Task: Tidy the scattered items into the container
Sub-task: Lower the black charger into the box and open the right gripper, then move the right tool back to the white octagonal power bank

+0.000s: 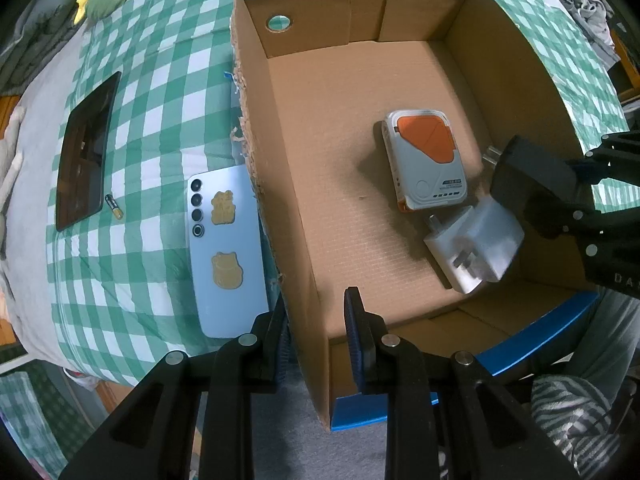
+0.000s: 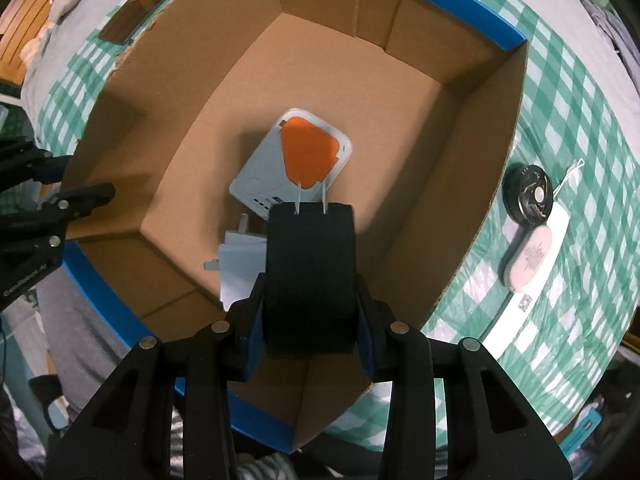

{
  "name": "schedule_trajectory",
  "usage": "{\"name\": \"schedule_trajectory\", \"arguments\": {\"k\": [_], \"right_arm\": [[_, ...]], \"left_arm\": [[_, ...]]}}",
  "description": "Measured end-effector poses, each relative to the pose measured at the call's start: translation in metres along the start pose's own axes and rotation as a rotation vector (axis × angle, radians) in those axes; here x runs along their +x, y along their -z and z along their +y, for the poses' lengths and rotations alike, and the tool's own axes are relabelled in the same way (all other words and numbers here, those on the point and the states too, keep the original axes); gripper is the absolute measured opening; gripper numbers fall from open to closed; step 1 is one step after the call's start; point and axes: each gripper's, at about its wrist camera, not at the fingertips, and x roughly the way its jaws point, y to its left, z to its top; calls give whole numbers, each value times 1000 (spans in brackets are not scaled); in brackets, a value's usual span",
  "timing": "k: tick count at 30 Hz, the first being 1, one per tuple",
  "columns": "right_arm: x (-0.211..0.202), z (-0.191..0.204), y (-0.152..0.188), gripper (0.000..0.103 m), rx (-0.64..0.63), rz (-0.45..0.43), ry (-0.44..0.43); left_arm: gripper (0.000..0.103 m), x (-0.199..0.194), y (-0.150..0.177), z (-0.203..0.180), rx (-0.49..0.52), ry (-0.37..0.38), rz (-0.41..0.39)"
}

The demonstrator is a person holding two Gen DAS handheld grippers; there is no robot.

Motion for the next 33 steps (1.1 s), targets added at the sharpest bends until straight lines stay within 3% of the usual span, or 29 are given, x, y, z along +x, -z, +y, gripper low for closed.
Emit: {"name": "schedule_trajectory", "arguments": {"k": [21,27,33], "right_arm": [[-41,-24,14,40,46,-85,-53],[-54,-42,19,55,64,-120,-50],[-64,-72,21,58,132,-151,-60]], "left_arm": [[24,-1,3,0,7,-5,-3],[24,-1,3,1,4,-4,-3],[24,-1,3,1,4,-3,-3]]}}
